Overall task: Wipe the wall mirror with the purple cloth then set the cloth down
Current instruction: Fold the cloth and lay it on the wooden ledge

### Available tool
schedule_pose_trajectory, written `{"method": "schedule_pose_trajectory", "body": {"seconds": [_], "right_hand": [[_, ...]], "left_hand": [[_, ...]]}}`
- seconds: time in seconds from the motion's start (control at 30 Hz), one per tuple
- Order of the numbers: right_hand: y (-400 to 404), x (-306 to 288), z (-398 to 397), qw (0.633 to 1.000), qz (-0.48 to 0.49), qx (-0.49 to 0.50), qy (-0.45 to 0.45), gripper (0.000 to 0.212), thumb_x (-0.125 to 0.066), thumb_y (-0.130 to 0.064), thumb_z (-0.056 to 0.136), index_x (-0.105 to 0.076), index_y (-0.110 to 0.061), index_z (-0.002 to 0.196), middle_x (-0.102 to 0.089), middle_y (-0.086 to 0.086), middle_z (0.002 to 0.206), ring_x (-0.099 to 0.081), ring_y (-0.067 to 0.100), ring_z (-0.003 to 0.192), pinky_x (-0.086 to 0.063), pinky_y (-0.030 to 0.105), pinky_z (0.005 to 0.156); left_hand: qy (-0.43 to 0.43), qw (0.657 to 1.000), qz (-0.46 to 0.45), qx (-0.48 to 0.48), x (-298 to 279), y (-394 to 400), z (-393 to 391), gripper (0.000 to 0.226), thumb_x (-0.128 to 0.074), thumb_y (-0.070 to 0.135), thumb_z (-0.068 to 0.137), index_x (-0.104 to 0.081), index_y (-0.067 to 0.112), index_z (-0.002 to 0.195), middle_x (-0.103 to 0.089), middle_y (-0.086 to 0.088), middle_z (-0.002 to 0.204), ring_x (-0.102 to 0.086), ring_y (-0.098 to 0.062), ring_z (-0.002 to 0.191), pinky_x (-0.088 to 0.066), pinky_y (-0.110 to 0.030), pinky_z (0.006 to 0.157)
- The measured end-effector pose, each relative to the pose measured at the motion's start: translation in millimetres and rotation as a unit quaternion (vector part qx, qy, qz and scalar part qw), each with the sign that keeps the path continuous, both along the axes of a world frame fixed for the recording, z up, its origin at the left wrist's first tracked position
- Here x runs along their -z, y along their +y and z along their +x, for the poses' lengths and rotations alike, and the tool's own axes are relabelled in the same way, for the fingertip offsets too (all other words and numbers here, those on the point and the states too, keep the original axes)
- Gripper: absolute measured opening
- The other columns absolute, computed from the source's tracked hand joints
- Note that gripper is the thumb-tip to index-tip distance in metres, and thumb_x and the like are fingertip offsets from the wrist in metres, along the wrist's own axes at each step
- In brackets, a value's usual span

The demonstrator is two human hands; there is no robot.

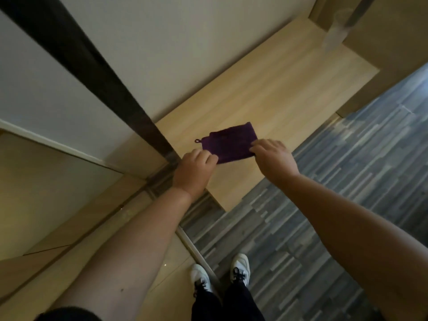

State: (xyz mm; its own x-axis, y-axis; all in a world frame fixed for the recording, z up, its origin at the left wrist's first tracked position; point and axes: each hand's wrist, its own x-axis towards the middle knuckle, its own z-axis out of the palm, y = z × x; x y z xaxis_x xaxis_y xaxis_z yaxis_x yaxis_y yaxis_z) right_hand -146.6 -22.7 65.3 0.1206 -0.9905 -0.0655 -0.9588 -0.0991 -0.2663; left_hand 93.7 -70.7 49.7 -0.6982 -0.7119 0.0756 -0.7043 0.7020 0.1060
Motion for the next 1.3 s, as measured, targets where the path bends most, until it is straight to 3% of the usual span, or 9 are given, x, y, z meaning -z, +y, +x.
{"method": "schedule_pose_trajectory", "body": {"seconds": [0.13,0.2,0.3,0.4,0.6,0.77,0.87,1.13,1.3], "right_hand": [[39.0,71.9,8.9,0.985,0.159,-0.070,0.023,0.033,-0.060,-0.009,0.091,-0.064,-0.016,0.124,-0.061,0.004,0.131,-0.054,0.024,0.124,-0.037,0.040,0.109],[57.7,89.0,9.5,0.986,0.157,-0.060,-0.003,0.035,-0.067,-0.008,0.087,-0.067,-0.014,0.121,-0.062,0.006,0.132,-0.055,0.027,0.126,-0.040,0.044,0.107],[64.7,92.6,10.1,0.991,0.131,-0.027,-0.023,0.033,-0.072,-0.008,0.083,-0.070,-0.016,0.116,-0.067,0.005,0.125,-0.061,0.027,0.119,-0.045,0.045,0.101],[50.9,81.9,8.2,0.987,0.154,-0.017,-0.052,0.027,-0.055,-0.015,0.098,-0.066,-0.018,0.122,-0.068,0.002,0.120,-0.063,0.023,0.110,-0.047,0.040,0.100],[-1.1,59.1,-0.9,0.961,0.210,0.092,-0.158,0.031,-0.051,-0.021,0.100,-0.053,-0.017,0.131,-0.067,0.003,0.108,-0.064,0.018,0.089,-0.057,0.037,0.082],[-41.8,71.1,0.2,0.965,0.175,0.149,-0.126,0.023,-0.052,-0.026,0.100,-0.055,-0.016,0.120,-0.064,0.000,0.098,-0.062,0.018,0.084,-0.056,0.035,0.072],[-50.4,81.5,1.6,0.972,0.144,0.161,-0.089,0.020,-0.052,-0.028,0.100,-0.056,-0.017,0.116,-0.058,-0.004,0.095,-0.057,0.018,0.083,-0.045,0.030,0.066],[-47.1,96.8,7.9,0.979,0.128,0.156,-0.022,0.020,-0.044,-0.028,0.103,-0.058,-0.014,0.106,-0.055,0.003,0.099,-0.054,0.020,0.081,-0.048,0.034,0.067],[-42.7,82.7,14.5,0.980,0.146,0.134,0.024,0.030,-0.039,-0.032,0.103,-0.059,-0.017,0.120,-0.054,0.007,0.121,-0.052,0.023,0.102,-0.045,0.037,0.088]], "left_hand": [[-0.071,0.992,0.101,0.016,74.9,45.3,13.9,0.032,-0.076,-0.002,0.061,-0.066,0.009,0.089,-0.059,-0.009,0.081,-0.058,-0.030,0.074,-0.049,-0.036,0.058],[-0.075,0.989,0.131,0.003,88.5,62.0,19.7,0.029,-0.071,-0.001,0.065,-0.067,0.009,0.092,-0.060,-0.009,0.083,-0.059,-0.031,0.074,-0.049,-0.037,0.056],[-0.044,0.989,0.139,-0.021,93.2,65.3,23.3,0.026,-0.068,0.001,0.071,-0.069,0.012,0.094,-0.062,-0.008,0.084,-0.059,-0.031,0.075,-0.049,-0.039,0.057],[0.000,0.978,0.199,-0.061,84.3,59.4,21.2,0.029,-0.073,0.001,0.078,-0.071,0.012,0.105,-0.065,-0.008,0.092,-0.062,-0.032,0.081,-0.052,-0.040,0.064],[0.116,0.910,0.314,-0.243,52.6,17.6,3.8,0.030,-0.051,0.022,0.103,-0.055,0.016,0.132,-0.061,0.001,0.127,-0.060,-0.014,0.112,-0.048,-0.023,0.082],[0.160,0.878,0.295,-0.341,54.6,-22.3,-21.1,0.022,-0.051,0.021,0.103,-0.059,0.013,0.122,-0.065,-0.003,0.117,-0.063,-0.018,0.105,-0.055,-0.033,0.085],[0.118,0.896,0.247,-0.349,64.4,-31.2,-31.5,0.019,-0.050,0.020,0.103,-0.060,0.012,0.117,-0.065,-0.002,0.110,-0.063,-0.018,0.100,-0.052,-0.028,0.078],[0.026,0.926,0.195,-0.322,87.3,-26.5,-28.9,0.023,-0.045,0.020,0.105,-0.058,0.009,0.120,-0.060,-0.008,0.112,-0.061,-0.018,0.090,-0.054,-0.029,0.074],[0.016,0.910,0.208,-0.357,66.9,-18.1,-26.5,0.028,-0.039,0.029,0.107,-0.050,0.008,0.121,-0.055,-0.010,0.114,-0.050,-0.013,0.077,-0.043,-0.025,0.060]]}}
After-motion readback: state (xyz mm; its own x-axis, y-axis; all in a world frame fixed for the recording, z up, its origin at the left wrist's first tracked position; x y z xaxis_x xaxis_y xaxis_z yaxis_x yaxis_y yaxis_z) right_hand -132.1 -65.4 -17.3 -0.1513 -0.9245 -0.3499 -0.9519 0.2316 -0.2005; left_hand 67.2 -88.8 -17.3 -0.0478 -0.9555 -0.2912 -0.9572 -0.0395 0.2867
